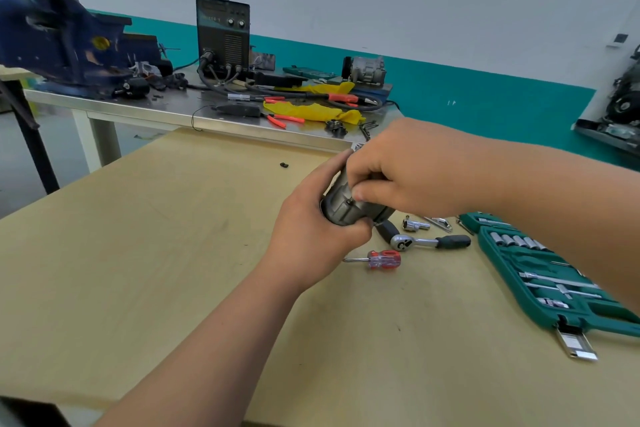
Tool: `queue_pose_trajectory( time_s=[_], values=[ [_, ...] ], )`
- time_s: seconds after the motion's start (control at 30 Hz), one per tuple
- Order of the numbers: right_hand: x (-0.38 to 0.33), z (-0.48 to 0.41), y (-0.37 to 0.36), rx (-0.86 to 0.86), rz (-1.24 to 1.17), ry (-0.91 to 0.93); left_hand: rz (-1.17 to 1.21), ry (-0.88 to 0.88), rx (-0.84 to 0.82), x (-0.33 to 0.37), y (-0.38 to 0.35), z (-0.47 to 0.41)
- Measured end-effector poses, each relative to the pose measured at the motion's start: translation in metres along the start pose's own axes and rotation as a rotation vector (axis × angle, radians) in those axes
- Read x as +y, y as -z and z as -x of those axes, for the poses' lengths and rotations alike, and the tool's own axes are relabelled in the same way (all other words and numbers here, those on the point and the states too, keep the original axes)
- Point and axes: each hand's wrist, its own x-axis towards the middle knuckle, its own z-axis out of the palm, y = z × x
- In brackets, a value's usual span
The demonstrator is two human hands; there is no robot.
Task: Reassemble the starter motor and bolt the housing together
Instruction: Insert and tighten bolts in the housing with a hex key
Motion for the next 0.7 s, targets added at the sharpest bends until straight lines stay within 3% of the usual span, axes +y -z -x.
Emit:
queue_pose_trajectory(
  time_s=[0.23, 0.53, 0.6, 0.7],
  values=[
    [-0.011, -0.007, 0.004, -0.048, -0.064, -0.154, -0.054, -0.026, 0.172, 0.004, -0.013, 0.008],
    [-0.021, -0.014, 0.007, -0.186, -0.207, -0.497, -0.196, 0.007, 0.376, 0.013, -0.039, 0.015],
    [-0.013, -0.003, 0.012, -0.092, -0.316, -0.516, -0.21, 0.0, 0.374, 0.013, -0.04, 0.017],
    [0.001, 0.013, 0.011, 0.393, -0.587, -0.466, -0.218, 0.002, 0.374, 0.012, -0.036, 0.015]
  ],
)
